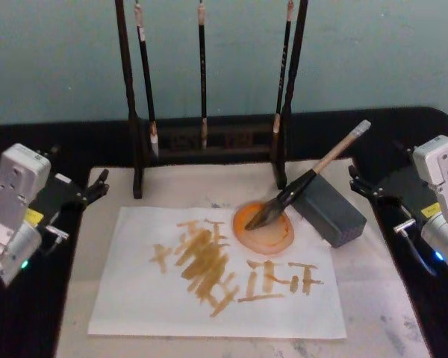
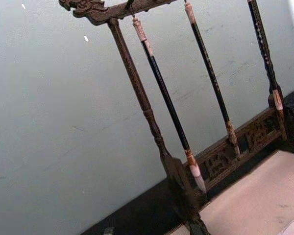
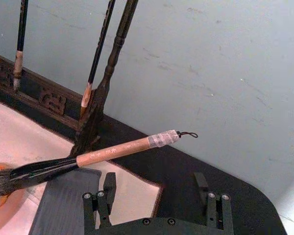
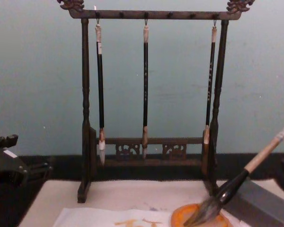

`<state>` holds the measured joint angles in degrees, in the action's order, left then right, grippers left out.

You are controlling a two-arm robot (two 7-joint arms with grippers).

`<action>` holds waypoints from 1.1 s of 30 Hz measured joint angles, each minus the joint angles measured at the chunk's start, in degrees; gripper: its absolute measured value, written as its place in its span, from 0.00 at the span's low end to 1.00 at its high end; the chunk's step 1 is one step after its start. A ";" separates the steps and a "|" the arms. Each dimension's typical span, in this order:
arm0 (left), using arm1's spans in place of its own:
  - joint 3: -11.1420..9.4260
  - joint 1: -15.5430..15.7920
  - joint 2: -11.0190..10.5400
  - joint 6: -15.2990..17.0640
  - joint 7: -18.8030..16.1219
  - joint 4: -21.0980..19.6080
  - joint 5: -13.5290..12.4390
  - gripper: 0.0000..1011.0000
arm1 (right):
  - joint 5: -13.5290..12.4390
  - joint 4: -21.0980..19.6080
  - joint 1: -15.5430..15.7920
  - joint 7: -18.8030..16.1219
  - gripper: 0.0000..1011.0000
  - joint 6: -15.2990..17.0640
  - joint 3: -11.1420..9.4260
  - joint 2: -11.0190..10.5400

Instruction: Pick up the brush from the inkstone, write on the paper, then place the brush back to its original position.

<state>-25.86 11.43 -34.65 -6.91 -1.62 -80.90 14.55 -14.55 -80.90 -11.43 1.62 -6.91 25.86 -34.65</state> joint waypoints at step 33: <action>0.00 0.00 0.00 0.00 0.00 0.00 0.00 1.00 | 0.00 0.00 0.00 0.00 0.99 0.00 0.00 0.00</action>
<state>-25.86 11.43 -34.65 -6.91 -1.62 -80.90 14.55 -14.55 -80.90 -11.43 1.62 -6.91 25.86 -34.65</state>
